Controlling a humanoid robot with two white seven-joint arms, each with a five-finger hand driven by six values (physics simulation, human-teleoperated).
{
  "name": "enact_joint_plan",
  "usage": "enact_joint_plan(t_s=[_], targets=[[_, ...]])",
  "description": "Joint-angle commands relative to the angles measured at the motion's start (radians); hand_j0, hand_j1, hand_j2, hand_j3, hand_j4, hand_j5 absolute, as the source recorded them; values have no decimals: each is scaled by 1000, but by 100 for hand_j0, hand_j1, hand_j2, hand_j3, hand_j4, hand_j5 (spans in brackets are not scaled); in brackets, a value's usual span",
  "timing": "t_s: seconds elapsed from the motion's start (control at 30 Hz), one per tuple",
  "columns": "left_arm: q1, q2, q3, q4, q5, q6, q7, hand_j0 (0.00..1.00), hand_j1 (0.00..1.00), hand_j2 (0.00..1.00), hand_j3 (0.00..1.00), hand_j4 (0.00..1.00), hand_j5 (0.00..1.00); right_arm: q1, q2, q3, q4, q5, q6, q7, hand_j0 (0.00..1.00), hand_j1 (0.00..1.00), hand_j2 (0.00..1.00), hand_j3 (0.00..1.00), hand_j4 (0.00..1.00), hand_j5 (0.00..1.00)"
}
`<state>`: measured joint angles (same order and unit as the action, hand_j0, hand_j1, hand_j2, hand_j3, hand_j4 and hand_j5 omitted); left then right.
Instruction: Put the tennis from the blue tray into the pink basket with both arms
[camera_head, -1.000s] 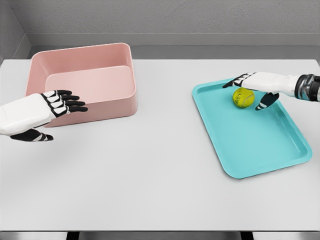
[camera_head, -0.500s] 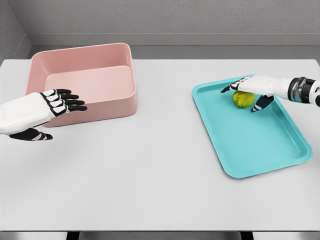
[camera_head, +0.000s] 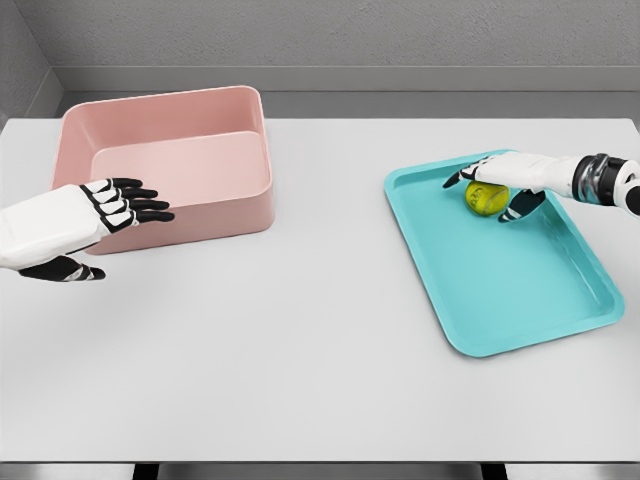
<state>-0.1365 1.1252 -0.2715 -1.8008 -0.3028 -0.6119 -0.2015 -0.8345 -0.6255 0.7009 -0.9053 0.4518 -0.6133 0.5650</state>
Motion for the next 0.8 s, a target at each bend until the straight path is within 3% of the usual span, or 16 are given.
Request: enact_joint_plan(t_s=[0.0,0.2,0.57,0.77], targets=[[-2,1,0,0,7,1,1,100,100,100,100,100,100,0,0,-1,0,-2,2,0,83,83,83,83,83,83],[-3,5,2,0,8,1,1,100,100,100,100,100,100,0,0,-1,14,2,2,0,79,79,79,79,79,79],[-3,2,2,0,8,1,1,100,100,100,100,100,100,0,0,-4,13,1,2,-2,60,60,60,60,60,60],[-3,2,2,0,8,1,1,100,100,100,100,100,100,-2,0,-15,8,1,2,-4,56,56,56,56,56,56]])
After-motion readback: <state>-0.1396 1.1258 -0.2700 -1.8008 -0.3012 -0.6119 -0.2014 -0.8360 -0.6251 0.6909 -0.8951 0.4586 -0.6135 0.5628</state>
